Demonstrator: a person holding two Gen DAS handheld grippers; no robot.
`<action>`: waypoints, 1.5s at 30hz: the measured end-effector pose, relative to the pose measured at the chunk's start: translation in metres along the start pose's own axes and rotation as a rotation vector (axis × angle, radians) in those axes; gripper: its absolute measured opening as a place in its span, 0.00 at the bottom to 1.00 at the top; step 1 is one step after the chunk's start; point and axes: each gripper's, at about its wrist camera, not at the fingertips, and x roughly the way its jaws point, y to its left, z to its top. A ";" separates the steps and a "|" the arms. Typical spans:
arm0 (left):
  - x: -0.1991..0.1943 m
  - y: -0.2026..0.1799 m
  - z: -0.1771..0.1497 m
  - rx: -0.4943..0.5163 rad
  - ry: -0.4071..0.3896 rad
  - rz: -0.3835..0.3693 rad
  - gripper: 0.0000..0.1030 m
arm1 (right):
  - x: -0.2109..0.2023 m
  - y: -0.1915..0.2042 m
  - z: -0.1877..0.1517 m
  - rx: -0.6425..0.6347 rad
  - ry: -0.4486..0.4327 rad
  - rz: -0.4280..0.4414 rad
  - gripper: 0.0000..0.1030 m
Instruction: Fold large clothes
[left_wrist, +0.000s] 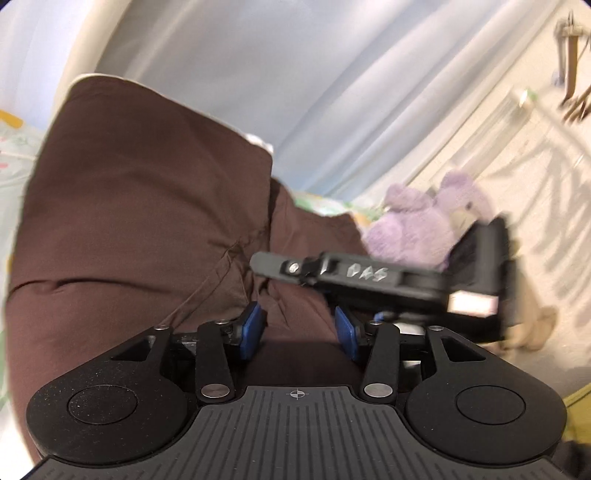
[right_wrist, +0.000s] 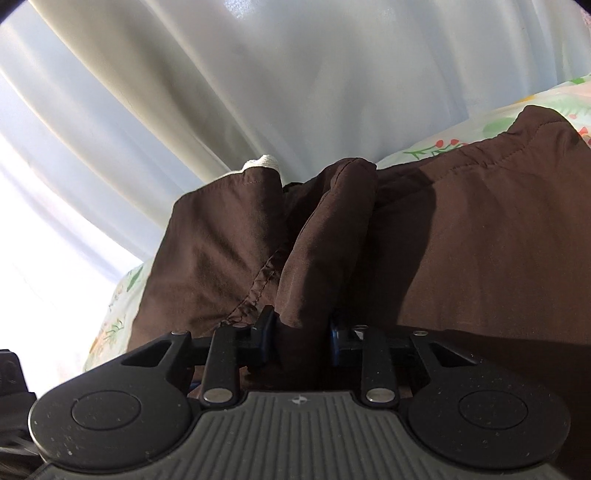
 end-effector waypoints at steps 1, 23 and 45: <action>-0.010 0.002 0.002 -0.026 -0.012 -0.005 0.48 | 0.000 -0.001 -0.001 -0.003 0.002 -0.004 0.26; -0.043 0.116 0.013 -0.370 -0.254 0.123 0.65 | 0.013 -0.023 0.018 0.125 0.030 0.155 0.41; -0.063 0.050 0.026 -0.243 -0.281 0.081 0.65 | -0.078 0.100 0.041 -0.337 -0.251 0.132 0.15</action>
